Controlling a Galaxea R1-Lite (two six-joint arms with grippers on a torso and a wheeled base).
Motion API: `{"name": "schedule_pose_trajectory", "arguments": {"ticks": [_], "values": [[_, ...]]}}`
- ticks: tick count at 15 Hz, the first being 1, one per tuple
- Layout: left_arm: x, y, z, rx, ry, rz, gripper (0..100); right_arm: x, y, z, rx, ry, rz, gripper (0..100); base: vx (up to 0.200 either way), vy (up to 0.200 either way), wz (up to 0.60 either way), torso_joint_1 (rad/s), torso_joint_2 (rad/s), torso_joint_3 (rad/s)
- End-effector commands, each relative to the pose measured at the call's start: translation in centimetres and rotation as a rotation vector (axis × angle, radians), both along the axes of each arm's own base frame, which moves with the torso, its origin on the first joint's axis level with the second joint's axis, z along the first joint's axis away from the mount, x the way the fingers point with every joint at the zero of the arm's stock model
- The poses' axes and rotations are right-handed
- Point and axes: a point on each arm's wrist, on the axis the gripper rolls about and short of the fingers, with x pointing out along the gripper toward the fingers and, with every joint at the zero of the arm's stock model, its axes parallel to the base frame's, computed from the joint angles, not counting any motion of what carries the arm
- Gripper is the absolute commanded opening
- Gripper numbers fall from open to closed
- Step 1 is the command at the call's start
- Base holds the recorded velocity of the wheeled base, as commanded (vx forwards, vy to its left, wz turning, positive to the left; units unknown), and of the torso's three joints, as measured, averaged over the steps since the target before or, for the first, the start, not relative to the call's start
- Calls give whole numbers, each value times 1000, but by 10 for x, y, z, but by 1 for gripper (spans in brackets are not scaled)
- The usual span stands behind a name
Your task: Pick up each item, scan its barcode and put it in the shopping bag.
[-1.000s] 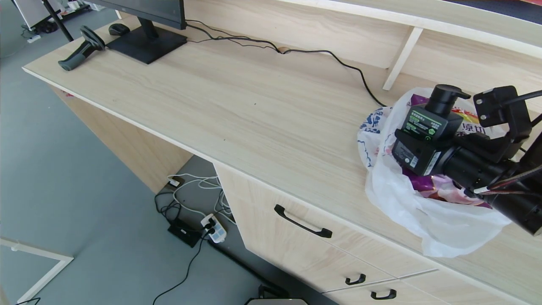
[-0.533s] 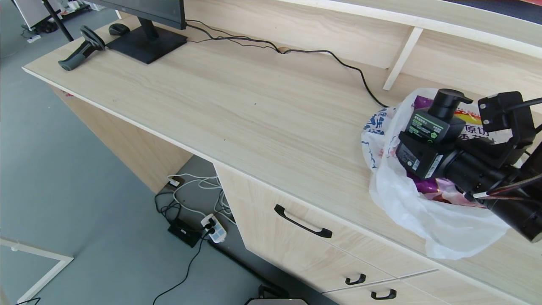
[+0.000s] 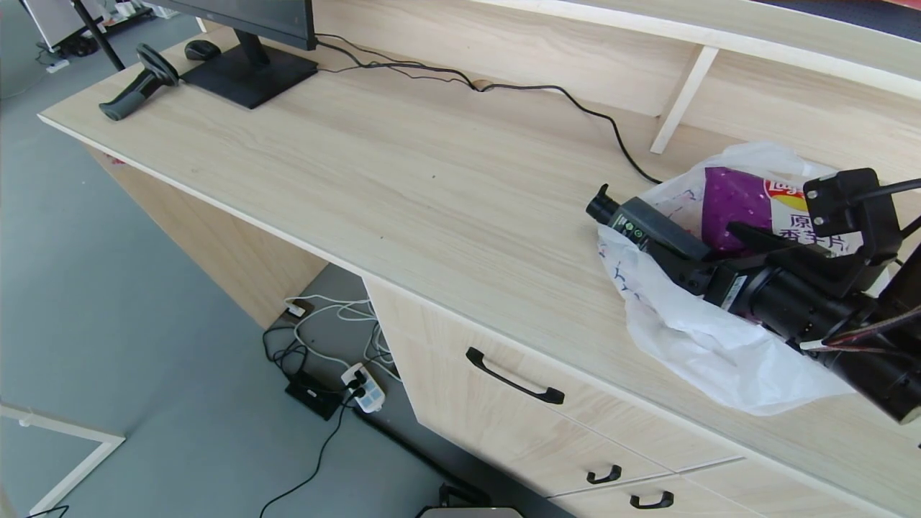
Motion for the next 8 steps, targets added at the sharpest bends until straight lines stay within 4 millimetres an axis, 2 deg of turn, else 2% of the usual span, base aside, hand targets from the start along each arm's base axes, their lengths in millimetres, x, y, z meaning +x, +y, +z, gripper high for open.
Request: {"name": "schedule_pose_trajectory", "arguments": {"ticks": [1, 4, 8], "values": [[0, 0, 0, 0, 2, 0, 100, 0, 0, 0, -2, 2, 1, 100, 0, 0, 0, 0, 0, 0], [0, 0, 0, 0, 2, 0, 100, 0, 5, 11, 14, -48, 19, 100, 0, 0, 0, 0, 0, 0], [0, 0, 0, -1, 2, 0, 100, -15, 2, 32, 60, -174, 30, 100, 0, 0, 0, 0, 0, 0]]}}
